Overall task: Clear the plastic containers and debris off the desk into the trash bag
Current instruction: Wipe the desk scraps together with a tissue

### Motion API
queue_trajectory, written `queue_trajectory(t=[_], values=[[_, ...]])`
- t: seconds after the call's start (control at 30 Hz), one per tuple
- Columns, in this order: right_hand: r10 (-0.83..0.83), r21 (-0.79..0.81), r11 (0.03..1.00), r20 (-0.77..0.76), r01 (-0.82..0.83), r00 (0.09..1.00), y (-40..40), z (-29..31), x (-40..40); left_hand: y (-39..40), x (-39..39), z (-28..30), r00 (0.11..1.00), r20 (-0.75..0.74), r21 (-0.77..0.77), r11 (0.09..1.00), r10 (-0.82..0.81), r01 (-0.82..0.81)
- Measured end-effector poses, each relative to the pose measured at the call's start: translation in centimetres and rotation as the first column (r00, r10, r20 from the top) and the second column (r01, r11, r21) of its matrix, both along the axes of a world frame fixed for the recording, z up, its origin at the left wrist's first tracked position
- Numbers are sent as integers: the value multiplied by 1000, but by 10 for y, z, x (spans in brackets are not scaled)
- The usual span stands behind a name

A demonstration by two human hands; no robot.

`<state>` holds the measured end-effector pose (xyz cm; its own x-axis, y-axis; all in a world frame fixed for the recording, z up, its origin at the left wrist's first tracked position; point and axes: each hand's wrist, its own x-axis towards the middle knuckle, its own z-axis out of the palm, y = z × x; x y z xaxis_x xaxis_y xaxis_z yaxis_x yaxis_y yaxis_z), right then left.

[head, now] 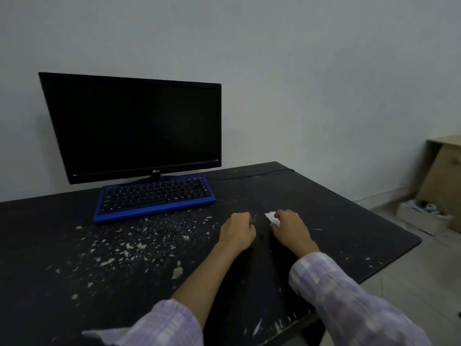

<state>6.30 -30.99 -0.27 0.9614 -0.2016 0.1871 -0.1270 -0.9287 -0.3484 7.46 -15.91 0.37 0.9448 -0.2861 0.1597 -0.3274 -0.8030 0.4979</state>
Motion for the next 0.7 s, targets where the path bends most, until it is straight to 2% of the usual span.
queue_trajectory(t=[0.1,0.17,0.27,0.37,0.47,0.5,0.57,0.7], values=[[-11,-55,998,-30,9,999,-5,-4,15,2,10,-2,1000,-17,-28,1000,-9,9],[-15,-24,1000,-57,14,998,-8,-4,20,6,12,-2,999,-29,-85,996,-24,22],[25,285,959,-78,-1,997,-7,0,22,17,16,-1,999,-49,-223,975,-20,8],[163,590,805,-116,-65,980,7,9,14,31,14,6,990,-141,-431,901,-16,-47],[308,808,579,-89,-113,947,27,13,3,51,8,10,964,-257,-562,822,-66,-93],[339,849,515,-75,-119,938,31,14,0,56,6,11,950,-296,-599,794,-99,-104],[383,878,460,-66,-128,921,45,17,-4,70,0,11,932,-340,-637,759,-122,-133],[412,933,356,-106,-52,905,70,20,-6,92,-9,8,941,-337,-654,728,-36,-207]])
